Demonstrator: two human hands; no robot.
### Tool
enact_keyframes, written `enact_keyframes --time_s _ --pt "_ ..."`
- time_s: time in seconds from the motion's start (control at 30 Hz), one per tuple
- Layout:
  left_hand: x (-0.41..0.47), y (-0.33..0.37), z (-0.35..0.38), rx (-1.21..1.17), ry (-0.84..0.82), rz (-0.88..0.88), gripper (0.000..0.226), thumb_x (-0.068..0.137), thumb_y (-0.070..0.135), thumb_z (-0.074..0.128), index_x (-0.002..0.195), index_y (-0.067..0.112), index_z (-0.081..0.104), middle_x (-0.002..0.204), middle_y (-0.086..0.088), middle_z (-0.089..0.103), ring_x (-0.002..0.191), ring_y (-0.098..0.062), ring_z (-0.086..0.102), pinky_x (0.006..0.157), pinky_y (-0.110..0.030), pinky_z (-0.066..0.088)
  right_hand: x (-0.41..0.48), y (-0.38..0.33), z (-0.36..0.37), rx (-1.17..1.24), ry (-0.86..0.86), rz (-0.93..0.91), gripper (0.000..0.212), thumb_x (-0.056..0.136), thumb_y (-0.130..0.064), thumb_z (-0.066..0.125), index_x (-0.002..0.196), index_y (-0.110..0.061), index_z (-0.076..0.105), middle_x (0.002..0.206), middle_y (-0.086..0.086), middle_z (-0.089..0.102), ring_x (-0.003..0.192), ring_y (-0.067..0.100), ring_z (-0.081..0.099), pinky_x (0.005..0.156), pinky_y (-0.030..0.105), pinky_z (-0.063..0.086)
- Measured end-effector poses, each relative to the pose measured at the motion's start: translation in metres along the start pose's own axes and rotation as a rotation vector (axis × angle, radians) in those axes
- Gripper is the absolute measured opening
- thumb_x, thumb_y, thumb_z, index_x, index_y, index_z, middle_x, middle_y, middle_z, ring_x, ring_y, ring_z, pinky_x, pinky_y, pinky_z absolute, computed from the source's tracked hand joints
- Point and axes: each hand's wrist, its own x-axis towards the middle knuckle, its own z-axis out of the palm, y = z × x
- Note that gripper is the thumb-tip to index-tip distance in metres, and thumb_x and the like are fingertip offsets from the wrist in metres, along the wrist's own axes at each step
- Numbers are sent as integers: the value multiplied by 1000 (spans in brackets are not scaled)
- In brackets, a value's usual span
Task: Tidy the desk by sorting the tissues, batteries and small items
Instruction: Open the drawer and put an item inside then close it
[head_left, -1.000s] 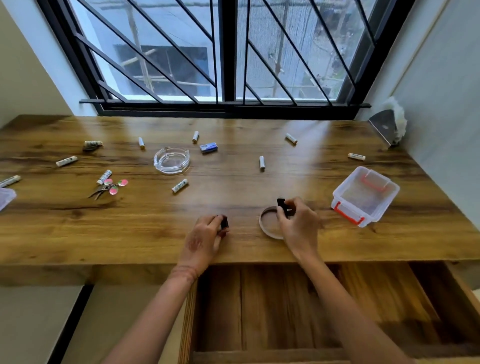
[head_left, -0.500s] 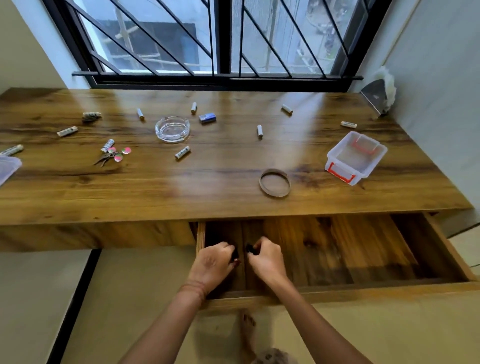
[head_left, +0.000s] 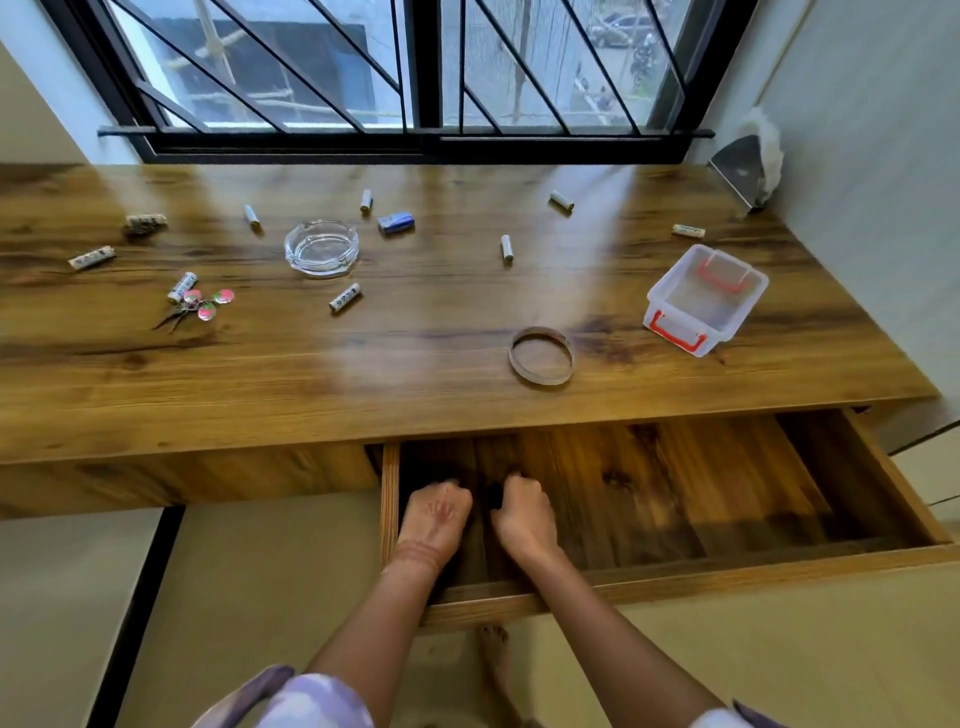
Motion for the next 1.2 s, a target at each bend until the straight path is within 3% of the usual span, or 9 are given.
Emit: enact_keyframes --time_s 0.23,0.37,0.5,0.63,0.7,0.77,0.87,1.03,1.2 --pt "-7 5 -6 7 10 -40 30 93 3 35 112 4 58 118 -14 59 108 -30 56 83 -37 45 -3 1 -6 36 82 -25 28 87 -20 60 112 -8 55 108 10 63 100 26 61 76 33 50" --pt "-24 2 -18 -126 224 -23 25 93 17 43 112 14 60 116 -5 60 104 -21 58 83 -30 48 -13 8 -20 90 197 -87 25 88 -26 58 109 -13 52 103 6 62 95 23 62 74 34 53" --pt "-57 -4 -27 -262 389 -36 40 90 30 54 125 10 56 123 -7 62 113 -20 57 94 -27 46 -36 25 -33 106 275 -198 28 90 -29 57 114 -16 53 109 0 59 101 11 55 79 21 47" --pt "-88 -5 -15 -290 315 -4 63 90 51 42 139 12 37 146 -5 39 139 -20 29 113 -27 17 -69 49 -37 42 304 -261 42 91 -42 50 123 -15 52 128 2 53 123 12 44 96 20 36" --pt "-98 -2 -4 -284 276 1 89 81 73 15 143 11 25 152 -2 20 144 -21 12 113 -29 4 -82 59 -34 -30 305 -295 60 89 -58 35 128 -15 49 141 2 44 137 15 28 109 28 24" --pt "-106 -1 10 -200 258 -2 101 73 80 -7 140 8 17 151 -4 15 142 -24 7 114 -35 3 -93 70 -30 -131 314 -367 75 85 -68 20 135 -16 42 150 -1 30 143 15 11 114 31 9" --pt "-112 0 21 -73 210 -44 85 87 69 5 133 4 34 142 -14 42 137 -31 28 119 -41 11 -101 85 -24 -265 304 -443 80 86 -71 12 143 -16 26 153 -4 12 143 12 -9 118 33 -5" --pt "-111 0 22 -65 157 -39 84 88 68 11 134 3 35 144 -14 35 141 -24 6 111 -39 3 -104 91 -21 -395 257 -418 81 88 -70 16 145 -11 15 155 3 11 143 16 -9 114 35 -4" --pt "-106 -2 26 -54 172 -40 86 87 69 10 135 3 35 146 -14 34 141 -24 4 112 -40 4 -102 89 -20 -449 268 -382 81 89 -67 18 146 -10 15 154 9 16 143 21 -3 114 36 0"
